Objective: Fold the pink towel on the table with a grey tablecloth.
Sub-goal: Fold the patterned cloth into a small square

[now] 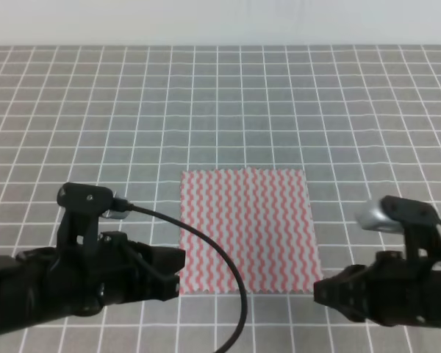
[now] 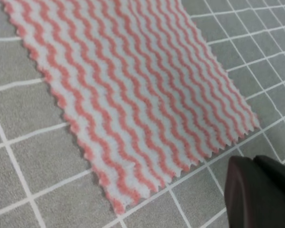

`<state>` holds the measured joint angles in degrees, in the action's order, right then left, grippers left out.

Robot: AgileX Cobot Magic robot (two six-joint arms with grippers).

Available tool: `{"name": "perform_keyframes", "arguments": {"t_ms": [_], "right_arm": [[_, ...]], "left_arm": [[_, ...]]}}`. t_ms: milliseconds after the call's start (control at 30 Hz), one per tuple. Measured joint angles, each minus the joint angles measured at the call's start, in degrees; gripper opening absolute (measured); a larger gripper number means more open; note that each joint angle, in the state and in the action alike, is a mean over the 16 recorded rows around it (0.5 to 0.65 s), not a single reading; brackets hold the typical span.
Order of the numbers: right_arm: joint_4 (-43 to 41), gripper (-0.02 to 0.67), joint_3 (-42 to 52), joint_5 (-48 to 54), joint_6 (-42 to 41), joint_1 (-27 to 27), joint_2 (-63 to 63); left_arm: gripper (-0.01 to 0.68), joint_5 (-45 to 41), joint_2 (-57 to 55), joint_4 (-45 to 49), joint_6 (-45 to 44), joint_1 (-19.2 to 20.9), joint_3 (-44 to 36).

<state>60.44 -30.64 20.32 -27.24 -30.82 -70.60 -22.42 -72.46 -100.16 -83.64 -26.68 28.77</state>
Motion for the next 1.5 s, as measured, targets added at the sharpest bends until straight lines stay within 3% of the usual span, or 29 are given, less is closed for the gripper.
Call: {"name": "perform_keyframes", "arguments": {"t_ms": [300,467,1500], "right_arm": [[-1.0,0.235,-2.06,-2.44,1.85,-0.02,-8.97],[-0.73,0.278,-2.57,-4.87,2.87,-0.02,-12.2],[1.79,0.288,-5.1,-9.28,2.97,-0.02,-20.17]], "left_arm": [[-0.003,-0.66,-0.8,-0.19,-1.35,-0.06,0.17],[-0.003,-0.9,-0.91,0.01,-1.58,-0.06,0.19],[-0.003,-1.76,-0.91,0.41,-2.26,-0.06,0.23]]}}
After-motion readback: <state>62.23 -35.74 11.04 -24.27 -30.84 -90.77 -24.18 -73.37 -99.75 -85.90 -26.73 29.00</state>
